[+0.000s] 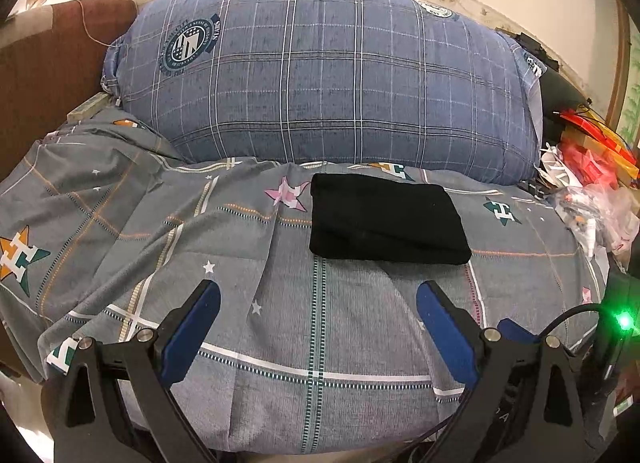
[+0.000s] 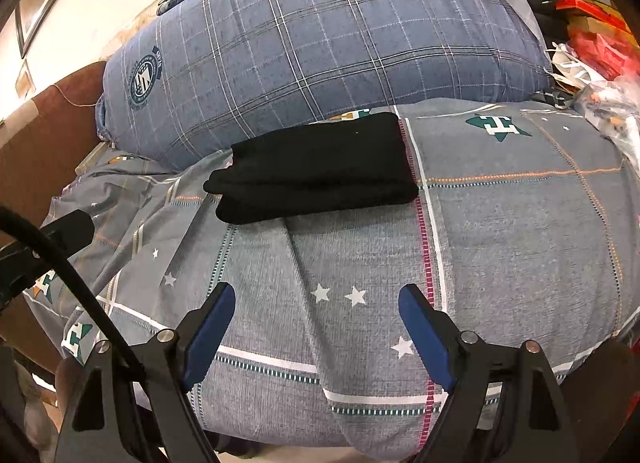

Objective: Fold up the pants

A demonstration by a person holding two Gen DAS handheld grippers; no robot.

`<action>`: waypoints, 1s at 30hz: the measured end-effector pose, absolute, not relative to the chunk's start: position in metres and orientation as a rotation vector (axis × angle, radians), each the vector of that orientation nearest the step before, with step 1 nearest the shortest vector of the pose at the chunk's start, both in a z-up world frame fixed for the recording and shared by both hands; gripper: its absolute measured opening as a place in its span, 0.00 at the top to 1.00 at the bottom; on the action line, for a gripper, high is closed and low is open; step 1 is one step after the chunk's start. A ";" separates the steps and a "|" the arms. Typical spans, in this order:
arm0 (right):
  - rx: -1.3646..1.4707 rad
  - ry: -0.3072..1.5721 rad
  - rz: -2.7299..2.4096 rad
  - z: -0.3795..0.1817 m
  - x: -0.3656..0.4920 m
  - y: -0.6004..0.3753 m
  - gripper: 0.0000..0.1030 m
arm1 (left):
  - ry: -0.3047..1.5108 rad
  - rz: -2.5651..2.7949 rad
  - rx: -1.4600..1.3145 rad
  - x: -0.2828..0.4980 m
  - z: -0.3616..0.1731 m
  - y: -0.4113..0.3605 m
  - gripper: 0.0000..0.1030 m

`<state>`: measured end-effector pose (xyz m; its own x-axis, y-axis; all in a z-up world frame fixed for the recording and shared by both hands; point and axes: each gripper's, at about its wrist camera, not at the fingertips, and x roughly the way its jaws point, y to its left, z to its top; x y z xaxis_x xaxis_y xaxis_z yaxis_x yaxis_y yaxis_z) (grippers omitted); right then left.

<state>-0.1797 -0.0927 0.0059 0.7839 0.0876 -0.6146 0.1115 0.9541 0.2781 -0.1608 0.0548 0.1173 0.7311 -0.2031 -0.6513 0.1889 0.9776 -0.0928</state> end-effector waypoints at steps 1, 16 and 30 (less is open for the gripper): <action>0.309 0.675 -0.012 0.005 -0.179 -0.092 0.15 | 0.720 -0.217 -0.020 -0.161 0.117 0.055 0.05; 0.310 0.699 -0.009 -0.001 -0.176 -0.091 0.14 | 0.731 -0.219 -0.014 -0.160 0.114 0.052 0.05; 0.311 0.712 -0.008 -0.006 -0.175 -0.090 0.13 | 0.735 -0.221 -0.016 -0.159 0.112 0.053 0.05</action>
